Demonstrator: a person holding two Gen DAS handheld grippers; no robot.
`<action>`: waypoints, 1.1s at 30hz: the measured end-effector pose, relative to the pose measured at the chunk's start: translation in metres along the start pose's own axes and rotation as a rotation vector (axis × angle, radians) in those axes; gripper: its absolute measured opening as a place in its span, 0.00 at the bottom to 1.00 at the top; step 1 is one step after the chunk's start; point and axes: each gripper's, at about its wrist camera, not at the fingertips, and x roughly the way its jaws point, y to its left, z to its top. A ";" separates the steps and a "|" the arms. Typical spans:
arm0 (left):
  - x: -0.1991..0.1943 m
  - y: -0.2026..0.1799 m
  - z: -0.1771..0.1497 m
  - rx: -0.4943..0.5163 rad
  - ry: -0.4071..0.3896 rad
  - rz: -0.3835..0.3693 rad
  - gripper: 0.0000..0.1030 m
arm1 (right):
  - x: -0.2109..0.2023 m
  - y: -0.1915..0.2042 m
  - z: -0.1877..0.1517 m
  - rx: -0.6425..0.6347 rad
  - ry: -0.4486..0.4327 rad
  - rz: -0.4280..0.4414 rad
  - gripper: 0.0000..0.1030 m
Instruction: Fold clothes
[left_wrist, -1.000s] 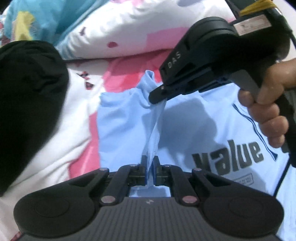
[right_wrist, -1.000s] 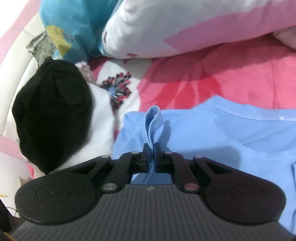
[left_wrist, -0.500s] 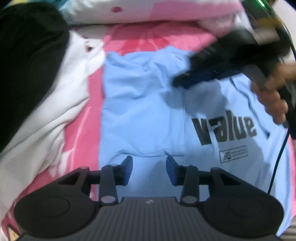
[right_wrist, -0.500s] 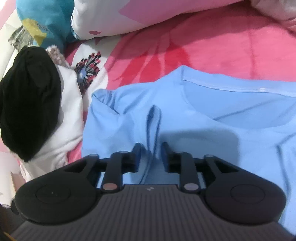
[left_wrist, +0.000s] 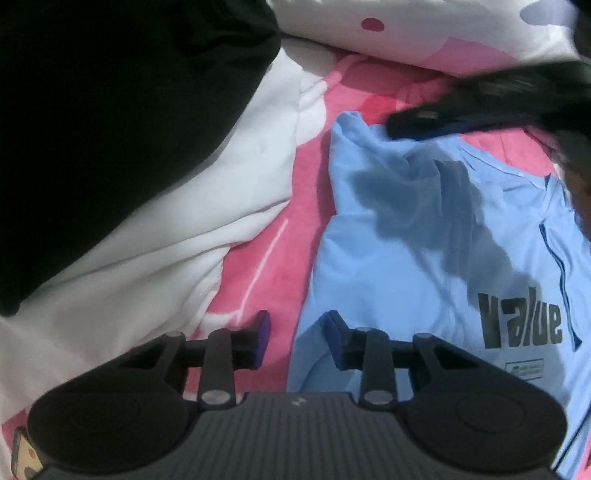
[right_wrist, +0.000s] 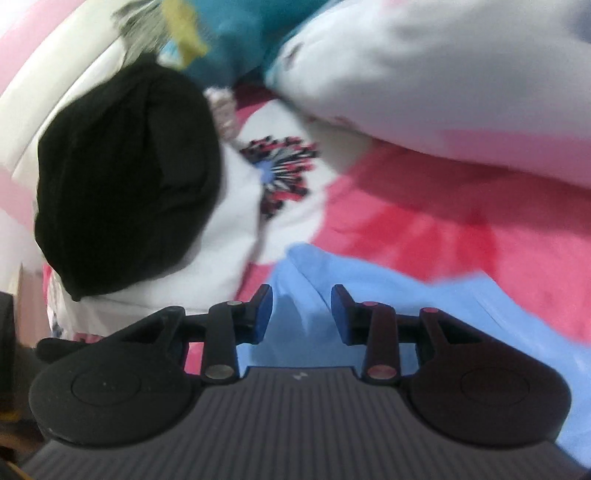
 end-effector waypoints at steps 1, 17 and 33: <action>0.000 -0.001 -0.001 0.007 -0.003 0.002 0.28 | 0.010 0.001 0.003 -0.018 0.016 0.001 0.33; 0.007 -0.014 -0.010 0.086 -0.014 0.038 0.16 | 0.065 -0.047 0.020 0.191 -0.090 0.071 0.02; -0.028 -0.021 0.000 0.067 -0.110 0.076 0.28 | -0.108 -0.085 -0.090 0.436 -0.164 -0.249 0.06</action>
